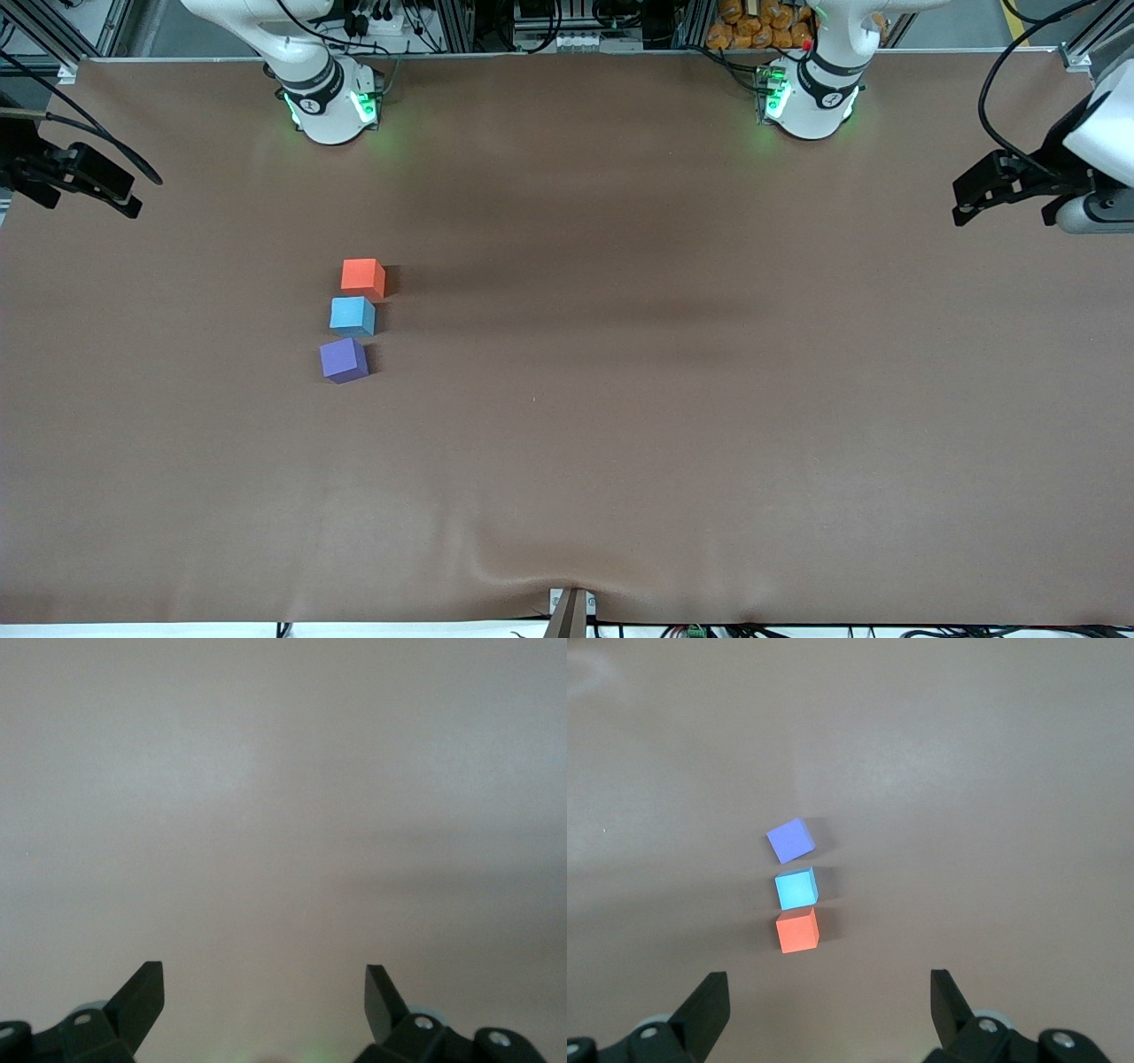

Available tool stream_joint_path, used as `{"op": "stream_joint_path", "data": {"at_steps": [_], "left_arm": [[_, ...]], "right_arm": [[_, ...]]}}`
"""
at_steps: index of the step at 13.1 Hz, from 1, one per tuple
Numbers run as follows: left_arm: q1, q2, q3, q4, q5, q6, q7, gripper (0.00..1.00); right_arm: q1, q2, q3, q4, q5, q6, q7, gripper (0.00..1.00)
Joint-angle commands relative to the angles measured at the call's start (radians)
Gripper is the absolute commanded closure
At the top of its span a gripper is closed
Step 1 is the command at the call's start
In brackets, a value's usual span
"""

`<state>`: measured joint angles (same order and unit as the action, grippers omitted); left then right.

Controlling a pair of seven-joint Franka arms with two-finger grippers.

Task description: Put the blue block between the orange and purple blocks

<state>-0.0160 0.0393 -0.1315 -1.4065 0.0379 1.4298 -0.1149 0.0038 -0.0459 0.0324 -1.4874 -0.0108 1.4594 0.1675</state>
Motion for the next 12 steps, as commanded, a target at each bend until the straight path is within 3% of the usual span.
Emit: {"op": "stream_joint_path", "data": {"at_steps": [1, 7, 12], "left_arm": [[0.007, -0.036, -0.023, -0.012, -0.01, -0.034, 0.001, 0.0], [0.011, -0.205, -0.025, -0.23, -0.018, 0.001, -0.005, 0.0], [0.011, -0.193, -0.022, -0.204, -0.018, 0.003, 0.015, 0.0]], "right_arm": [[0.028, -0.011, -0.015, -0.001, 0.014, 0.015, -0.01, 0.0], [0.022, 0.009, -0.015, 0.019, 0.002, 0.012, -0.016, 0.0], [0.022, 0.009, -0.015, 0.019, -0.002, 0.007, -0.016, 0.0]]}}
